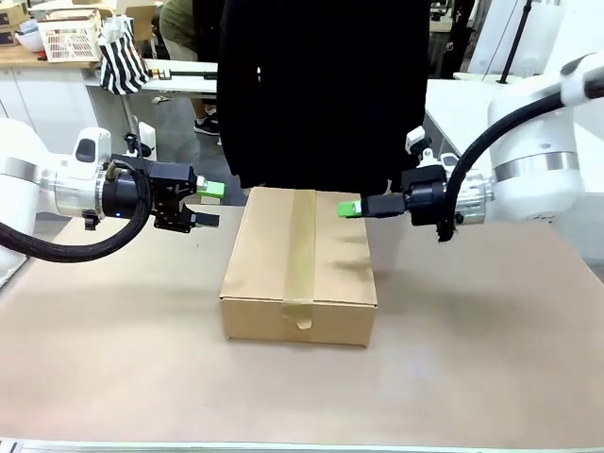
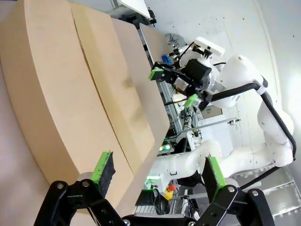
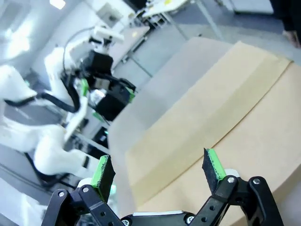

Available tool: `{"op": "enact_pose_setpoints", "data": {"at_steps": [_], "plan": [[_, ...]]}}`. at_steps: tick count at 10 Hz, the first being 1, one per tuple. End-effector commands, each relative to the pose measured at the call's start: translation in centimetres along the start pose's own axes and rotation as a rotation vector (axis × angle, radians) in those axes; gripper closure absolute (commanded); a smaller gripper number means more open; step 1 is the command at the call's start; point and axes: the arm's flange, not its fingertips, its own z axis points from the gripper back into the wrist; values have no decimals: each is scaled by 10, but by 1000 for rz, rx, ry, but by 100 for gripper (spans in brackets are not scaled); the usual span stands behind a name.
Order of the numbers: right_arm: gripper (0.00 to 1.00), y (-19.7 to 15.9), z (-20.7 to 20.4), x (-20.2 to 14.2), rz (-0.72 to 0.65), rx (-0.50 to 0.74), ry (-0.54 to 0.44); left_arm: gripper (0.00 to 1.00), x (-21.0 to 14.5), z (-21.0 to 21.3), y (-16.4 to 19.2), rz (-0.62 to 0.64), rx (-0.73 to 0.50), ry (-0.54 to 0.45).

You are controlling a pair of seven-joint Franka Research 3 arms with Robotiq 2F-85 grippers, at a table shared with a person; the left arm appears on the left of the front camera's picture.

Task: Pack the gift set into the box.
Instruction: Press and hold the closed box until the human finishes sealing it.

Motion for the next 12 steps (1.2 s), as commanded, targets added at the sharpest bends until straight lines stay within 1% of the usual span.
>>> {"op": "enact_pose_setpoints", "data": {"at_steps": [1,2,3,4,5,6,7,8,9,12], "plan": [[0,33,38,3,-244,50,52,0,1,15,-12,60,-52,50],[0,43,64,2,-277,110,49,0,-1,25,-15,90,-98,68],[0,46,96,-1,-345,125,50,0,-1,36,-19,128,-157,78],[0,44,126,-5,-361,136,-24,0,-2,46,-22,148,-205,81],[0,40,154,-11,-371,147,-100,0,-5,57,-22,193,-217,74],[0,35,178,-21,-361,166,-177,0,-10,71,-20,254,-226,94],[0,27,192,-33,-338,185,-228,0,-12,84,-15,310,-237,62],[0,1,171,-44,-279,-10,-201,0,-6,91,-2,324,-325,1],[0,24,191,-2,-368,152,-179,0,-9,71,-15,239,-234,67],[0,24,191,-2,-368,152,-179,0,-9,71,-15,239,-234,67]]}}
